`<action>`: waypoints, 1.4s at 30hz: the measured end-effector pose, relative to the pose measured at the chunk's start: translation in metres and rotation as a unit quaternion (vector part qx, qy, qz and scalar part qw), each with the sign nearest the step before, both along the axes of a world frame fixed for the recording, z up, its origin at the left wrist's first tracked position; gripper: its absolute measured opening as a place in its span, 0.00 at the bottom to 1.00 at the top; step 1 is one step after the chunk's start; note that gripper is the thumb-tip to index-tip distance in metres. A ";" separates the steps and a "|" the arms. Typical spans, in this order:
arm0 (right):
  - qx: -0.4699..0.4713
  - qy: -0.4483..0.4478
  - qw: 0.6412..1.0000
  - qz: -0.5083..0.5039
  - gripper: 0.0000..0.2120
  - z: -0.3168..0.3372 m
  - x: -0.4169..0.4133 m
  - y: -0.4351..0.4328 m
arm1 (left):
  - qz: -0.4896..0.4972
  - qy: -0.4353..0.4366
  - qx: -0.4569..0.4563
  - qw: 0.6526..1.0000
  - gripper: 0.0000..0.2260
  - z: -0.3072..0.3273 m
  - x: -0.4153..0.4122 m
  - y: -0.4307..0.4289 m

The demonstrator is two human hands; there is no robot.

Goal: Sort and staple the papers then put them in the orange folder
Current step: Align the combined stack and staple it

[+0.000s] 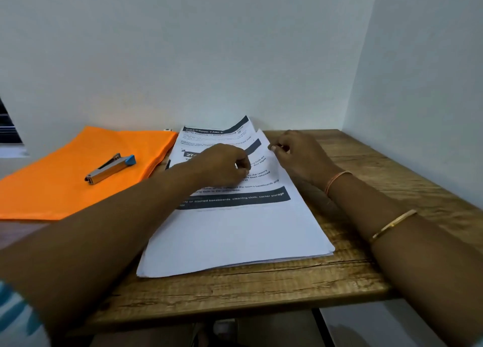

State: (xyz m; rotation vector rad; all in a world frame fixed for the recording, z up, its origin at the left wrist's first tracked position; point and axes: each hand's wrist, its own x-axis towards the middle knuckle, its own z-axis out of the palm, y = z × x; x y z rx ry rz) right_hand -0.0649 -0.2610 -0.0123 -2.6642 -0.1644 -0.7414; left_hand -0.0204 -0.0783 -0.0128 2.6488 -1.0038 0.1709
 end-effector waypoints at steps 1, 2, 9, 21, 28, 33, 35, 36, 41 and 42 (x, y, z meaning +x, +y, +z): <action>0.008 -0.008 1.000 0.009 0.11 0.000 0.000 0.001 | 0.001 -0.007 -0.014 1.000 0.07 -0.003 0.000 0.000; 0.019 -0.014 0.999 0.022 0.11 -0.001 -0.001 0.002 | 0.004 -0.016 -0.032 0.999 0.06 -0.007 -0.001 0.000; 0.111 0.008 0.987 0.117 0.11 -0.004 -0.008 0.016 | 0.011 0.024 -0.161 0.987 0.35 -0.022 -0.005 0.005; 0.179 -0.017 0.983 0.035 0.17 0.001 -0.006 0.007 | 0.099 -0.048 -0.144 0.983 0.16 -0.023 -0.006 0.006; 0.182 0.004 0.983 0.010 0.17 0.002 -0.005 0.005 | 0.136 -0.076 -0.158 0.975 0.13 -0.017 -0.011 0.005; 0.182 0.012 0.983 0.014 0.16 0.004 -0.008 0.007 | 0.123 -0.063 -0.182 0.974 0.13 -0.019 -0.010 0.005; 0.180 0.010 0.983 0.017 0.15 0.003 -0.007 0.007 | 0.113 -0.047 -0.193 0.974 0.13 -0.020 -0.009 0.006; 0.183 0.010 0.983 0.019 0.15 0.003 -0.007 0.007 | 0.110 -0.039 -0.193 0.974 0.13 -0.020 -0.009 0.006; 0.193 0.002 0.981 0.027 0.15 0.002 -0.006 0.007 | 0.106 -0.026 -0.185 0.977 0.13 -0.020 -0.008 0.005; 0.192 0.000 0.981 0.026 0.15 0.001 -0.005 0.007 | 0.107 -0.025 -0.180 0.978 0.12 -0.021 -0.007 0.005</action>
